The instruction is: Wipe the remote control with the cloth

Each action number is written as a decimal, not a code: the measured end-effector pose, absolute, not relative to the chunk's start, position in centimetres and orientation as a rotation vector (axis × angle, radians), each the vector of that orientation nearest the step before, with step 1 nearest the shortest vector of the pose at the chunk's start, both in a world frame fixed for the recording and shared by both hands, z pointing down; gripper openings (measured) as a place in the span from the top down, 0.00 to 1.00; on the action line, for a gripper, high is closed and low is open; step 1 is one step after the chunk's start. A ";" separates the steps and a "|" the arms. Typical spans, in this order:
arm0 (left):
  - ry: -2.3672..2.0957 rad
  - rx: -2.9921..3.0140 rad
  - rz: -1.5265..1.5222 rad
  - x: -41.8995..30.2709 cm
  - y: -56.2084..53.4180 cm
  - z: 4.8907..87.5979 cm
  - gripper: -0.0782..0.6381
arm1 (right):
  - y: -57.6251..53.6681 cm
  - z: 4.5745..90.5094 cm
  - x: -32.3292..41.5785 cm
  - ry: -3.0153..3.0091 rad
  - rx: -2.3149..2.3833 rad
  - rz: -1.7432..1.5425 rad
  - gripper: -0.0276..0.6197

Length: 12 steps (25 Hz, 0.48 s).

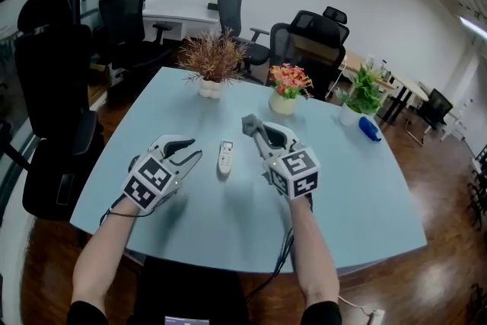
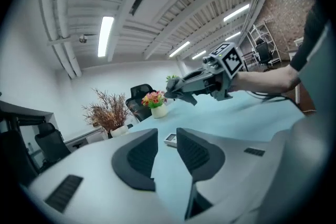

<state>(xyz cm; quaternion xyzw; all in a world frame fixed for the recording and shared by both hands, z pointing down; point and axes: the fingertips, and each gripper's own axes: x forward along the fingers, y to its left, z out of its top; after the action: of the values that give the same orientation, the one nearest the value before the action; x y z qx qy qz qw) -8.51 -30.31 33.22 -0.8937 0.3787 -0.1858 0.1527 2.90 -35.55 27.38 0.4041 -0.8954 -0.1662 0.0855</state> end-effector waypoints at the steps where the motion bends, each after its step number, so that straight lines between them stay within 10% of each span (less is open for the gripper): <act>1: 1.084 -2.574 -0.479 -9.2 -28.1 32.7 0.74 | -34.1 26.1 2.5 -2.719 1.185 -0.482 0.91; 12: 1.005 -2.574 -0.292 -10.7 -8.4 30.5 0.78 | -9.5 22.4 2.1 -2.948 1.119 -0.358 0.91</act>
<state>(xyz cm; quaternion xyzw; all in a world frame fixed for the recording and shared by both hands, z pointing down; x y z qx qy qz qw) -10.70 -8.40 30.50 -0.9112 0.3557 -0.1034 0.1806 2.08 -9.53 22.35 0.3525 -0.9289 -0.1127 -0.0159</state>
